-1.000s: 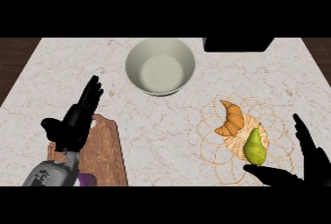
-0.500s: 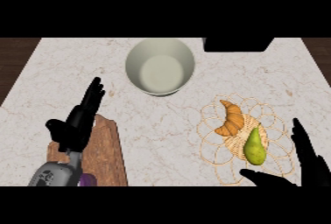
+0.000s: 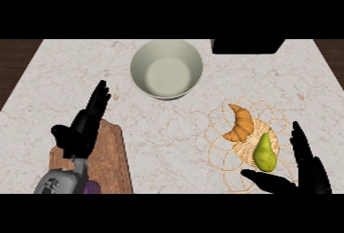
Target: Pick the pear from the placemat and place it in the bowl
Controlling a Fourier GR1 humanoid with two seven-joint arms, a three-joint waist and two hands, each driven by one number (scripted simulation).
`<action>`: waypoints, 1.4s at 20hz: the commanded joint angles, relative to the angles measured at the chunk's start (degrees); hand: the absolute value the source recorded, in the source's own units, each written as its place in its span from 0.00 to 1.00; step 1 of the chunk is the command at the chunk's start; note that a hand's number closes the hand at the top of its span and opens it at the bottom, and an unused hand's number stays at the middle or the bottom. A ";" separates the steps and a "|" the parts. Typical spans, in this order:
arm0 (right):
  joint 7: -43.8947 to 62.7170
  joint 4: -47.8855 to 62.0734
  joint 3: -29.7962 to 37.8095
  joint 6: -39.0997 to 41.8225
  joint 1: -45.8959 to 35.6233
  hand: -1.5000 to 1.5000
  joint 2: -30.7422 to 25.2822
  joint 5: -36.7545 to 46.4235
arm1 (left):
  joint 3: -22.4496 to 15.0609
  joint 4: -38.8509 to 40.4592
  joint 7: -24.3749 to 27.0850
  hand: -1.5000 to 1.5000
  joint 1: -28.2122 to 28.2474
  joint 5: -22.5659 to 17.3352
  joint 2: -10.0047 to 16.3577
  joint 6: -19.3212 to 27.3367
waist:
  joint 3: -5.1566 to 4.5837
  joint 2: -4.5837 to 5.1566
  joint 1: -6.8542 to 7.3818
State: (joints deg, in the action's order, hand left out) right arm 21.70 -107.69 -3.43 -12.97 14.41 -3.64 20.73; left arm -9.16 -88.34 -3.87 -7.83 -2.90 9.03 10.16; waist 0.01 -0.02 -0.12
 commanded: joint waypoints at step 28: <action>-13.85 28.92 -1.01 -0.89 -10.39 1.00 -3.03 11.10 | 5.95 3.71 3.22 0.50 0.26 2.90 -3.35 -5.29 | -0.02 0.08 0.18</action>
State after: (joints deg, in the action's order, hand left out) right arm 10.02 -81.74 -2.40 -15.03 6.34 -5.94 29.58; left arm -4.64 -87.65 -4.15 -8.26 0.44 5.56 5.72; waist -0.32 -0.10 -0.25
